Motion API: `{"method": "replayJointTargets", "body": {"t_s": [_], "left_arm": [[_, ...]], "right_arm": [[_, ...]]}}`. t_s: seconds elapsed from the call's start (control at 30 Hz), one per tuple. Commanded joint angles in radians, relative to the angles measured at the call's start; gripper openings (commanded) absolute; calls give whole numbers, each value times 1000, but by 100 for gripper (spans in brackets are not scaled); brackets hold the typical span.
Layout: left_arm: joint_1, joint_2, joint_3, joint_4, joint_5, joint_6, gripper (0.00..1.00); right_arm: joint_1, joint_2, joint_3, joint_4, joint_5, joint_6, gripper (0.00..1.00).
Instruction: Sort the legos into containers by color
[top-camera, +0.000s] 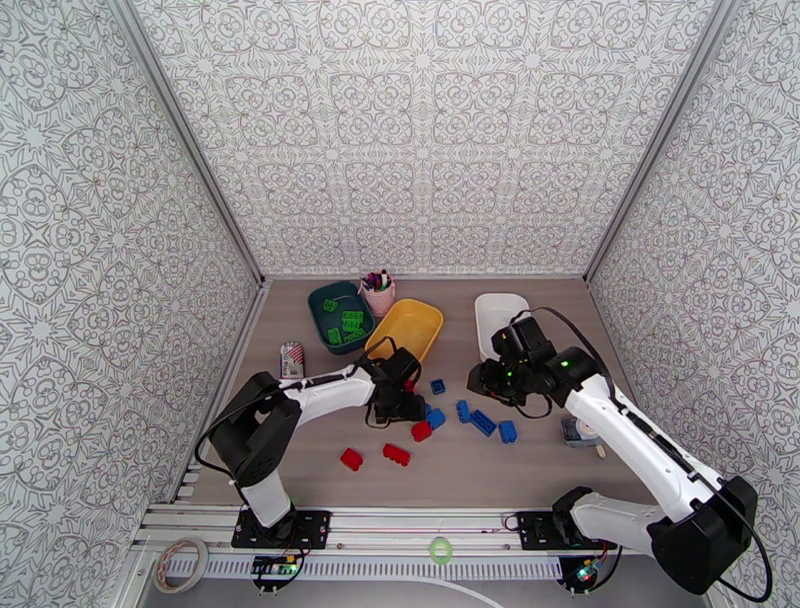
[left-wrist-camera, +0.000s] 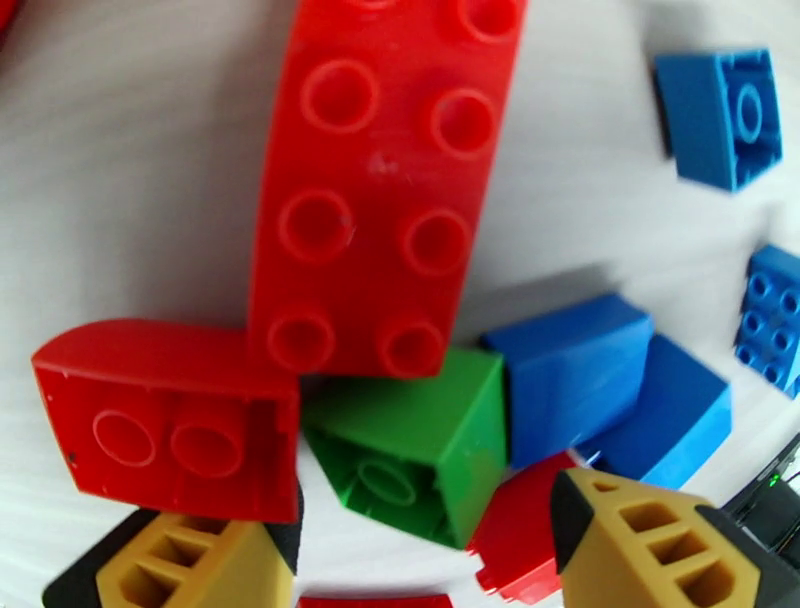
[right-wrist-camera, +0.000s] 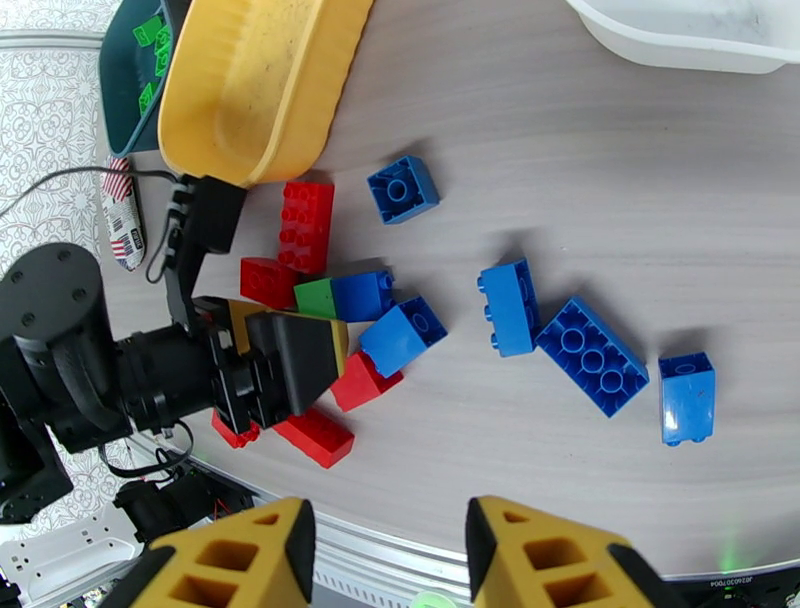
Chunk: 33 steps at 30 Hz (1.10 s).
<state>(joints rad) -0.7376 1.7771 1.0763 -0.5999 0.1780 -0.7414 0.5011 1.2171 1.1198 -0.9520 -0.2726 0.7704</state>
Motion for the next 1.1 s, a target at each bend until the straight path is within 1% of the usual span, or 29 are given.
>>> {"method": "replayJointTargets", "body": {"t_s": [0.0, 0.23, 0.3, 0.5, 0.63, 0.83, 1.07], "left_arm": [[18, 28, 38, 11, 6, -8, 70], [20, 65, 64, 11, 24, -5, 61], [20, 63, 65, 15, 26, -11, 59], [23, 56, 61, 31, 40, -27, 49], [21, 42, 53, 40, 37, -41, 44], [22, -11, 51, 22, 28, -42, 42], [32, -151, 33, -45, -2, -35, 42]], "right_arm": [[1, 7, 9, -8, 13, 1, 46], [1, 10, 19, -19, 24, -8, 46], [-1, 12, 12, -19, 24, -10, 46], [1, 12, -8, -4, 17, -3, 46], [-1, 19, -3, -1, 13, -5, 46], [1, 27, 13, -6, 9, -13, 46], [-1, 63, 43, 4, -9, -27, 46]]}}
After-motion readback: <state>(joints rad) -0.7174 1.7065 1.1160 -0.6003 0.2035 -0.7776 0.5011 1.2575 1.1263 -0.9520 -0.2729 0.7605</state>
